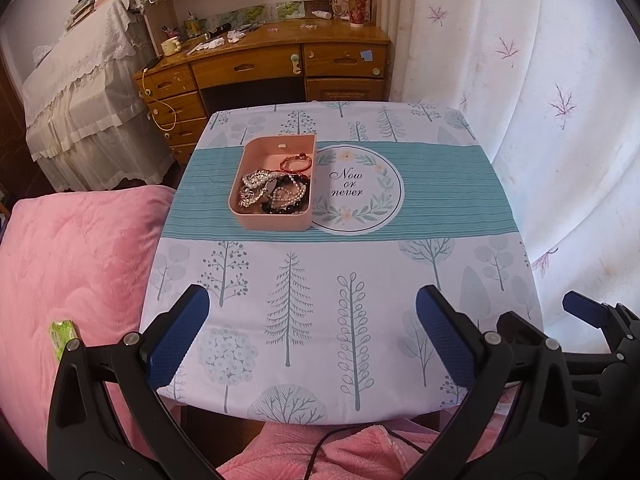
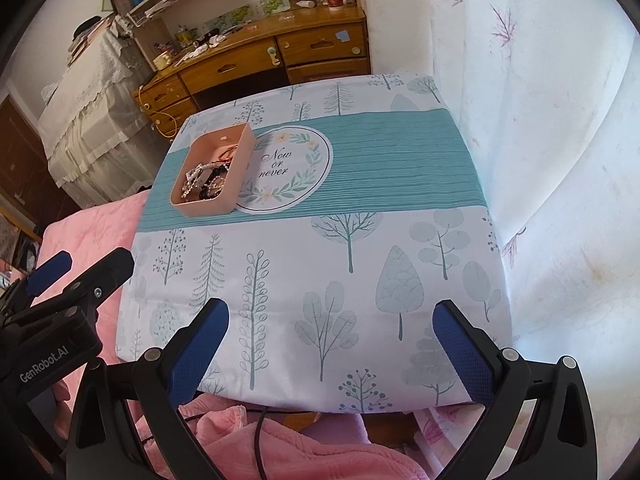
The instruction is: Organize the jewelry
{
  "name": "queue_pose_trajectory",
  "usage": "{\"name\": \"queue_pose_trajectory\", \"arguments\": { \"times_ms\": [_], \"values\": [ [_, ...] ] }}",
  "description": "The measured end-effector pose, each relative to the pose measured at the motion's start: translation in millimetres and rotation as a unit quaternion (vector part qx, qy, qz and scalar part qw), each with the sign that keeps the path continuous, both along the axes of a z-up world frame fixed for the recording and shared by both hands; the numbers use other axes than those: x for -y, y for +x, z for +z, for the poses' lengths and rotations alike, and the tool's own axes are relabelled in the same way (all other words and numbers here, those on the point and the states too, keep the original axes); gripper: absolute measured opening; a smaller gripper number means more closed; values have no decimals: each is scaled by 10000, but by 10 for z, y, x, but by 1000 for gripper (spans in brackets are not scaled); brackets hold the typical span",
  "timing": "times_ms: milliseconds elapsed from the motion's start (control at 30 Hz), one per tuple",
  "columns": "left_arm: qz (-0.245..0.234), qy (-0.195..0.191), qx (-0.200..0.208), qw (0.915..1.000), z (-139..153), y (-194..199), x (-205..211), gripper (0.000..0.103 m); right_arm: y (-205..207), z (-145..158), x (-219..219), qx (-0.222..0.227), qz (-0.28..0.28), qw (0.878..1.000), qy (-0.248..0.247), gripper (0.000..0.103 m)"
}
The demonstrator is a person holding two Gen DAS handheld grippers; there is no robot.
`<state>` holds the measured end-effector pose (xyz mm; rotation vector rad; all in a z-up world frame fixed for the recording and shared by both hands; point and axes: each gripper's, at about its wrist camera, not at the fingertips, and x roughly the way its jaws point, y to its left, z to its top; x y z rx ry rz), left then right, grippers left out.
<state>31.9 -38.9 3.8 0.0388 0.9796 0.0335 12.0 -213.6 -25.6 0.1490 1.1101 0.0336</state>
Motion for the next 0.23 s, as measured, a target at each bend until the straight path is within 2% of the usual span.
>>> {"name": "queue_pose_trajectory", "arguments": {
  "times_ms": [233],
  "values": [
    [-66, -36, -61, 10000, -43, 138, -109, 103, 116, -59, -35, -129, -196, 9997, 61, 103]
  ]
}}
